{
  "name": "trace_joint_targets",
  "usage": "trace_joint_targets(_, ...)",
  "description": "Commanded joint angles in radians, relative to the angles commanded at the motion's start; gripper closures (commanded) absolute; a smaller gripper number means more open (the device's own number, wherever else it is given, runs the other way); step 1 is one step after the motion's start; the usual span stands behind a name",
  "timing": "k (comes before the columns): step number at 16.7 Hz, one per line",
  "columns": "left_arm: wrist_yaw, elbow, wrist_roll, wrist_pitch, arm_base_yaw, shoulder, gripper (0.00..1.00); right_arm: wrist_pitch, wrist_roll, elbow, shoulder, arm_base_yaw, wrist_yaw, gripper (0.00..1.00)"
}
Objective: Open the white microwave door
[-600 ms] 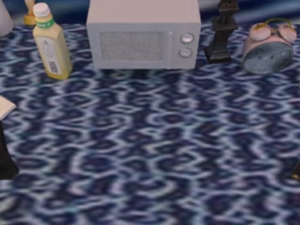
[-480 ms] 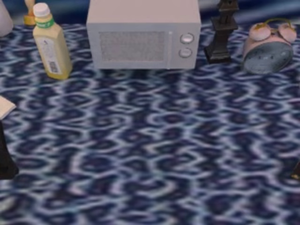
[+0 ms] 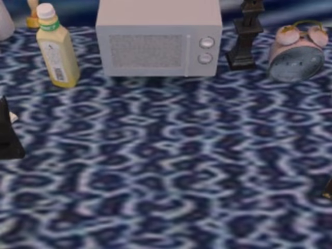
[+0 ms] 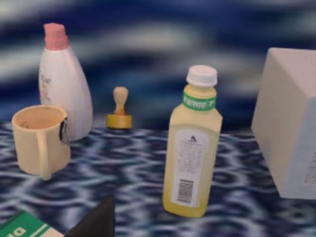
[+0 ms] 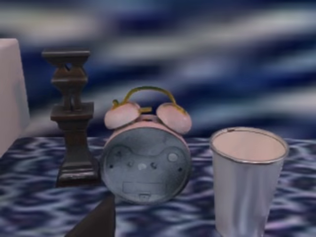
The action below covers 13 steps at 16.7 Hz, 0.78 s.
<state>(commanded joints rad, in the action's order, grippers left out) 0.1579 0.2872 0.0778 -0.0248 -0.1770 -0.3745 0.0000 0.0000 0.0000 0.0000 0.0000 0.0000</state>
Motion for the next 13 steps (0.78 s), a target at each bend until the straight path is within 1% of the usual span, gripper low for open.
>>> trace_joint_targets(9, 0.32, 0.67, 0.21, 0.032, -0.36, -0.94, 0.0, 0.0, 0.0, 0.0, 0.0, 0.0, 0.0, 0.0)
trace_joint_targets(13, 0.445, 0.921, 0.286, 0.034, -0.501, -1.304, 0.0, 0.0, 0.0, 0.0, 0.0, 0.0, 0.0, 0.0)
